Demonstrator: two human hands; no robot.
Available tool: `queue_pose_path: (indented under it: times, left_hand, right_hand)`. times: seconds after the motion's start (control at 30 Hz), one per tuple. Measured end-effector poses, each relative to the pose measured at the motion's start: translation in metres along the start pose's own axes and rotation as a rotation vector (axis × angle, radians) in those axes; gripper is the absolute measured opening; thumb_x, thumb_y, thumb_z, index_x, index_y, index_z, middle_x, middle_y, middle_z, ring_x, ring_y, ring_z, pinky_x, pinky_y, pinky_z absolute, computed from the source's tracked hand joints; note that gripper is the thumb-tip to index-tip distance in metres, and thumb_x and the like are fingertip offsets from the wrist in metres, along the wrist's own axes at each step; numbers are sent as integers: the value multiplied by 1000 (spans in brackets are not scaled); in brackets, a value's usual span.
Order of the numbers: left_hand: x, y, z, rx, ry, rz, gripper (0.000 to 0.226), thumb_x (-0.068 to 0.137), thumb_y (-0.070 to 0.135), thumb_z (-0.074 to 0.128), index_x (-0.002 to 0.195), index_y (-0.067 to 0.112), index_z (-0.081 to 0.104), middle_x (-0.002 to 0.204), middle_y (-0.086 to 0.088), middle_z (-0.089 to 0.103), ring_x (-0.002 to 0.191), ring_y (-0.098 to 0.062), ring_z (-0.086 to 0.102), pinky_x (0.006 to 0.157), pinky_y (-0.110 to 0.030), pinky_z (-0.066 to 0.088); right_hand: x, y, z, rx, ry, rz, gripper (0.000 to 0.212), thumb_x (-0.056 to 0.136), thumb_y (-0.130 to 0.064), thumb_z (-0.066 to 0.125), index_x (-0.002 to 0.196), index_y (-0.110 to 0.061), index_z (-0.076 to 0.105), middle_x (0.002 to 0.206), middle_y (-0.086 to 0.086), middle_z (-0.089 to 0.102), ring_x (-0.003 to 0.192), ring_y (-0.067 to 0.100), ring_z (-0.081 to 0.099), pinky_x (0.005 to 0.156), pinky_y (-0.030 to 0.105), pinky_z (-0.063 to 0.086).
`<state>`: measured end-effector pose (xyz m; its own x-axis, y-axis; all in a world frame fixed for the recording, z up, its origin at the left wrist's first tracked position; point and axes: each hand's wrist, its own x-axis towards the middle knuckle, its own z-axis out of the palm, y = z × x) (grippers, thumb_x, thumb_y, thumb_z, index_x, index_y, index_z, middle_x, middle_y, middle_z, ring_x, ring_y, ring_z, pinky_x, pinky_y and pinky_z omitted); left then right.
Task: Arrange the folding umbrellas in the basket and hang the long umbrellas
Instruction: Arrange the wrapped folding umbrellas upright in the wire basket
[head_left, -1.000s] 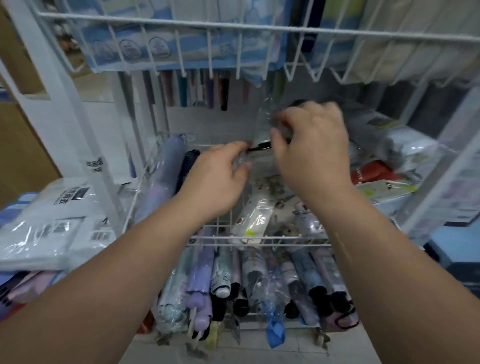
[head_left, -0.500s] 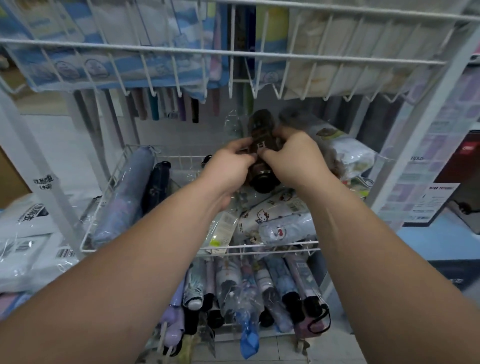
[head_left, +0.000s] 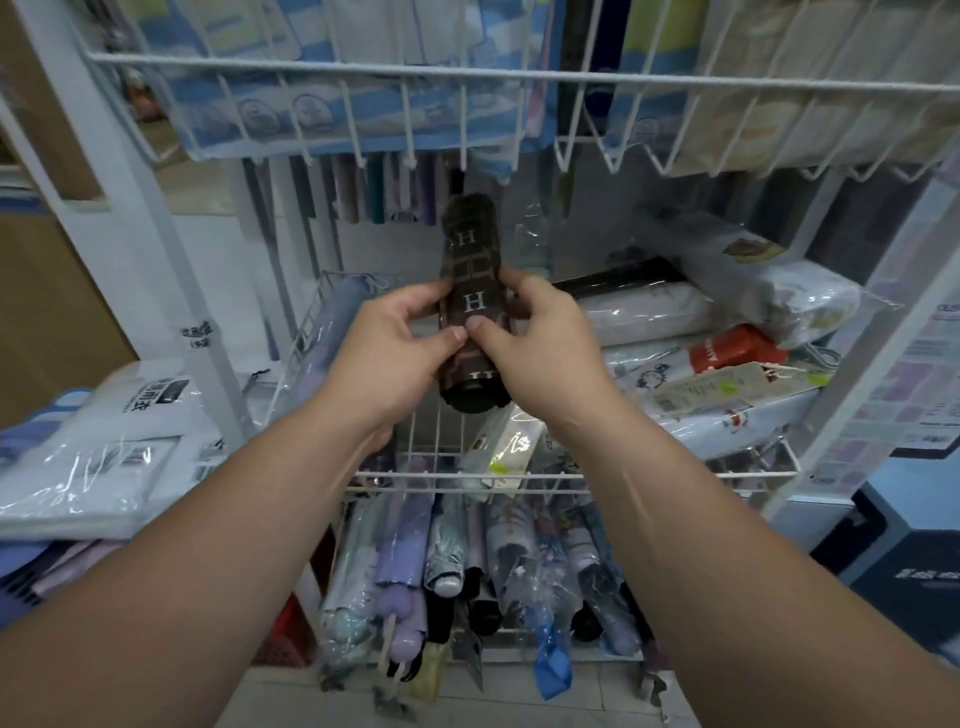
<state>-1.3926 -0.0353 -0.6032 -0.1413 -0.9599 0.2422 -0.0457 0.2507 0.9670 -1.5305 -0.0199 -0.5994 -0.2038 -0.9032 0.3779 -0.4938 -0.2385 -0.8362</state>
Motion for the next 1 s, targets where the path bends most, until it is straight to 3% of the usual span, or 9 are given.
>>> queue_pose_path:
  times: [0.07,0.2,0.3,0.4,0.53,0.73,0.8,0.9,1.0]
  left_hand:
    - [-3,-6,-18,35,4,-7,44,94,-8,60,132,13,63,116,1,73,100,-12,73,90,-30,59]
    - [-4,-26,-41,190,15,-33,41,92,-7,63,121,23,66,104,9,73,90,-4,72,84,-23,58]
    - [-1,-44,-48,347,-35,-76,42,91,-3,65,129,15,64,112,0,73,99,-13,69,96,-32,56]
    - [4,-56,-49,515,-76,-126,44,91,6,68,135,12,62,120,-6,70,106,-21,68,100,-39,53]
    - [14,-59,-45,785,-193,-58,38,93,13,66,130,15,65,121,-4,70,111,-22,65,99,-35,51]
    - [22,-55,-50,1364,-310,152,26,84,15,63,108,21,72,109,-6,66,106,-30,60,89,-46,51]
    - [20,-48,-56,1555,-289,201,31,85,30,65,115,28,69,120,-1,63,118,-28,53,100,-50,44]
    - [20,-48,-69,1764,-301,95,61,81,62,65,134,33,57,152,-5,41,145,-32,28,116,-65,16]
    - [20,-58,-83,1741,-337,-26,77,76,70,65,141,30,53,160,-6,24,148,-32,20,118,-63,19]
  right_hand:
    - [-2,2,17,23,-65,4,49,90,-20,71,137,-23,57,90,-22,60,94,5,64,81,20,52]
    - [-6,15,47,40,-175,27,45,89,-19,71,132,-25,60,99,-14,69,93,7,68,85,28,56]
    - [-11,25,58,-23,-216,45,40,89,-17,71,128,-22,63,95,-13,65,88,7,65,79,22,51]
    - [-13,34,64,-72,-277,86,39,92,-15,68,131,-16,62,102,-6,65,98,14,65,82,21,46]
    - [-6,46,73,-130,-300,135,38,93,-14,65,130,-17,63,111,1,70,100,20,66,89,29,52]
    - [3,59,88,-271,-411,102,47,86,-15,68,133,-20,61,117,8,72,108,28,66,95,37,51]
    - [6,62,87,-272,-428,120,46,86,-16,69,131,-22,60,112,7,72,103,27,67,92,36,53]
    - [11,66,92,-370,-452,125,44,87,-13,67,129,-19,56,112,6,71,102,27,66,85,30,53]
    - [11,67,103,-581,-466,79,41,89,-11,63,129,-13,53,114,12,68,103,31,64,77,29,49]
